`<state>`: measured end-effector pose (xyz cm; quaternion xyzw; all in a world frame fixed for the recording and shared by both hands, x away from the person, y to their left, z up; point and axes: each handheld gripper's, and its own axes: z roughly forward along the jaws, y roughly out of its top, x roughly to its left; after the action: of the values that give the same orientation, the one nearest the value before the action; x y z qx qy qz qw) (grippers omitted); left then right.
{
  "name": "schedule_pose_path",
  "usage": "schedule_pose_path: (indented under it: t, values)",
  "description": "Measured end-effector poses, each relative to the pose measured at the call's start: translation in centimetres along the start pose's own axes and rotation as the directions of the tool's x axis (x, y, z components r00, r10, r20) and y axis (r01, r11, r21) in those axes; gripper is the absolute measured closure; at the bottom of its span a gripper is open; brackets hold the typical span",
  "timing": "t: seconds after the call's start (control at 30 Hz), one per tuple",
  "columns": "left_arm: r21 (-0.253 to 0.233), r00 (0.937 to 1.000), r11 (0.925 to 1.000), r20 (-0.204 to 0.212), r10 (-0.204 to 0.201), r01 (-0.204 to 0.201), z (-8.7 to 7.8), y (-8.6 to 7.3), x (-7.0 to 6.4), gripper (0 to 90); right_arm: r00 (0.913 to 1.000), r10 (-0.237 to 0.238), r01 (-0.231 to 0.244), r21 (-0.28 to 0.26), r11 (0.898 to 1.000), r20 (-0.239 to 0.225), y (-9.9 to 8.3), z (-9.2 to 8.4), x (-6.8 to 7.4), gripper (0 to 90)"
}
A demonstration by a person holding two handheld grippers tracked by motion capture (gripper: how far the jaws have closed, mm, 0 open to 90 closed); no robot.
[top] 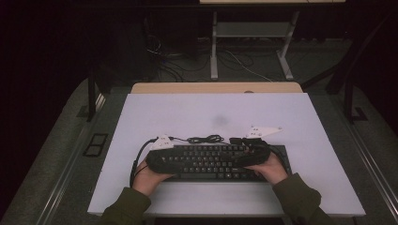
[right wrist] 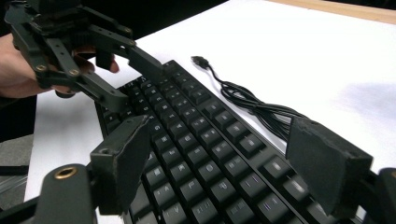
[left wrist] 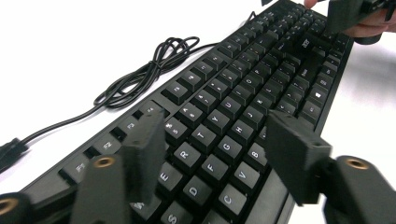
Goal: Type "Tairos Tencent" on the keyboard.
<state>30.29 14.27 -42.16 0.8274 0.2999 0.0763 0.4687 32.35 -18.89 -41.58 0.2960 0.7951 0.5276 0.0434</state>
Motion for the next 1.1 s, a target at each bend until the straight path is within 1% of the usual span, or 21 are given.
schedule_pose_path:
  t: [0.13,0.23,0.3,0.5,0.57,0.67,0.77,0.8,0.93,1.1]
  values:
    - [-0.008,1.0,1.0,0.0,-0.005,0.005,-0.8,-0.4,0.0,25.9,0.9998,-0.001,0.002,-0.01,1.0,0.021,-0.6,-1.4,-0.2,20.7]
    - [-0.017,0.9999,0.9998,-0.006,-0.014,0.014,-1.2,-0.6,0.1,21.6,0.9994,-0.001,0.001,-0.018,1.0,0.035,-1.0,-2.4,-0.4,19.8]
    - [-0.018,0.9998,0.9998,-0.014,-0.011,0.01,-1.6,-0.9,0.1,18.8,0.9989,-0.003,0.004,-0.023,1.0,0.046,-1.3,-3.2,-0.6,19.5]
    - [-0.037,0.9995,0.9991,-0.025,-0.021,0.02,-2.6,-1.5,0.3,15.4,0.9967,0.002,0.001,-0.029,1.0,0.082,-2.4,-5.2,-1.2,19.0]
    - [-0.04,0.9995,0.9989,-0.02,-0.026,0.025,-3.0,-1.7,0.3,15.0,0.9955,0.004,-0.001,-0.034,0.999,0.095,-2.8,-5.9,-1.3,18.9]
    - [-0.049,0.999,0.9981,-0.022,-0.038,0.037,-3.4,-2.1,0.5,14.4,0.9927,-0.011,0.014,-0.023,1.0,0.12,-3.7,-6.8,-1.5,18.4]
    - [-0.048,0.9988,0.9981,-0.028,-0.041,0.04,-3.7,-2.4,0.7,13.4,0.9913,-0.011,0.014,-0.02,1.0,0.131,-4.5,-7.7,-1.7,17.6]
    - [-0.051,0.9985,0.9977,-0.03,-0.046,0.045,-3.8,-2.4,0.7,13.1,0.9909,-0.009,0.013,-0.024,1.0,0.134,-4.8,-7.9,-1.8,17.6]
    - [-0.062,0.9983,0.9971,-0.036,-0.046,0.043,-4.0,-2.5,0.8,11.2,0.9888,-0.003,0.008,-0.038,0.999,0.149,-5.6,-9.1,-1.9,17.6]
    - [-0.06,0.9977,0.9974,-0.053,-0.041,0.038,-3.9,-2.5,0.8,0.8,0.9858,0.003,0.004,-0.041,0.999,0.168,-6.5,-10.3,-1.9,17.6]
